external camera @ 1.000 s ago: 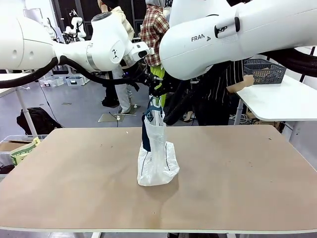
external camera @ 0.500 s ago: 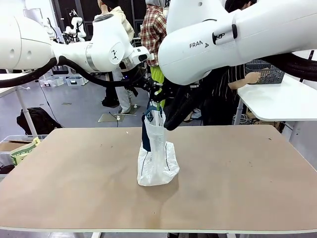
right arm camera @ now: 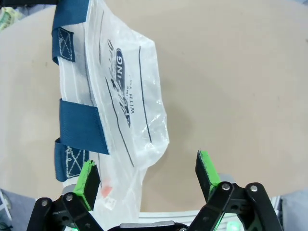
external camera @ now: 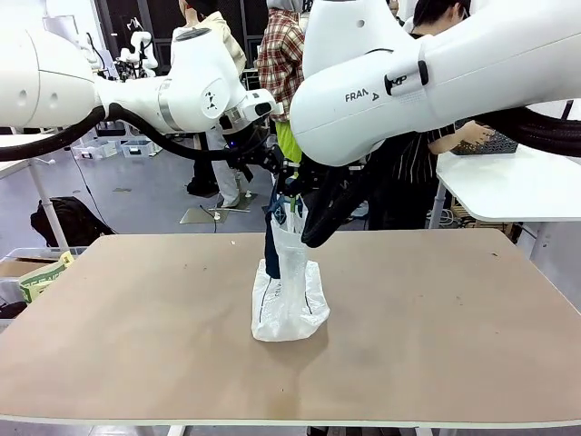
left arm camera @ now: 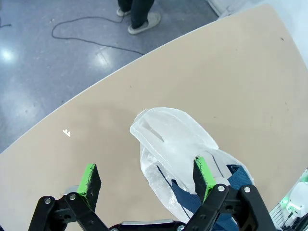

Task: Transfer purchased items from the store into the shopping bag.
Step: Open the Reusable shopping bag in the center of the table.

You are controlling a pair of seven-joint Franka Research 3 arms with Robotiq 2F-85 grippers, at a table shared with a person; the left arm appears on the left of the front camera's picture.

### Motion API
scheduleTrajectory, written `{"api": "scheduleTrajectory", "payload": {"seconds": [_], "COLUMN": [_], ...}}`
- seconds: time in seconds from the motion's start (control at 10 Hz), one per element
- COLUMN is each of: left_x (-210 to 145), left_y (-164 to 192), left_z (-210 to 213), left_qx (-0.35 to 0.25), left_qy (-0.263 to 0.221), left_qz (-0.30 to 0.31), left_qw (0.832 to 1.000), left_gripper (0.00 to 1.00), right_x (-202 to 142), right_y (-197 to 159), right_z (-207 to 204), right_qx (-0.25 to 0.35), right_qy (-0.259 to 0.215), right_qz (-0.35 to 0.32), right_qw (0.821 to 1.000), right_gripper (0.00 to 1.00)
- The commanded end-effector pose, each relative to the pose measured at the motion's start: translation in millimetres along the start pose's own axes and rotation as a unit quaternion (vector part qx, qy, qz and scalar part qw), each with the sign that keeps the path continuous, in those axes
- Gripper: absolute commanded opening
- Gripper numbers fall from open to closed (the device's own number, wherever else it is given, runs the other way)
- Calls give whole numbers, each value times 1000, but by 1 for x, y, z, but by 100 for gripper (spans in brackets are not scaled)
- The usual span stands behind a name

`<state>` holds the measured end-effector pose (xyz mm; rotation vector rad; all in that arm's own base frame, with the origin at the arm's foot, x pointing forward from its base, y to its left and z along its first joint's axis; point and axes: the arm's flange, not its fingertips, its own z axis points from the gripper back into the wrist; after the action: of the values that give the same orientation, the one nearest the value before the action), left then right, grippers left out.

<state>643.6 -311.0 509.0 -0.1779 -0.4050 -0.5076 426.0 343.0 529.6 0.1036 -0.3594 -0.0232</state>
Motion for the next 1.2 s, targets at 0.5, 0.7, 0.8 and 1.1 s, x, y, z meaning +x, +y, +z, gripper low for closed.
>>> {"api": "scheduleTrajectory", "payload": {"seconds": [0.5,0.7,0.8,1.1], "left_x": [-7,-6,-6,-10], "left_y": [-1,0,0,6], "left_z": [3,3,3,8], "left_qx": [-23,-21,-25,-22], "left_qy": [17,17,17,14], "left_qz": [20,18,16,10], "left_qw": [999,999,999,1000], "left_gripper": [32,0,0,0], "right_x": [-6,-5,-4,-3], "right_y": [13,14,13,7], "right_z": [-13,-12,-12,-9], "right_qx": [-10,-7,-7,-17], "right_qy": [9,9,8,3], "right_qz": [8,7,6,-9], "right_qw": [1000,1000,1000,1000], "right_gripper": [19,0,0,0]}}
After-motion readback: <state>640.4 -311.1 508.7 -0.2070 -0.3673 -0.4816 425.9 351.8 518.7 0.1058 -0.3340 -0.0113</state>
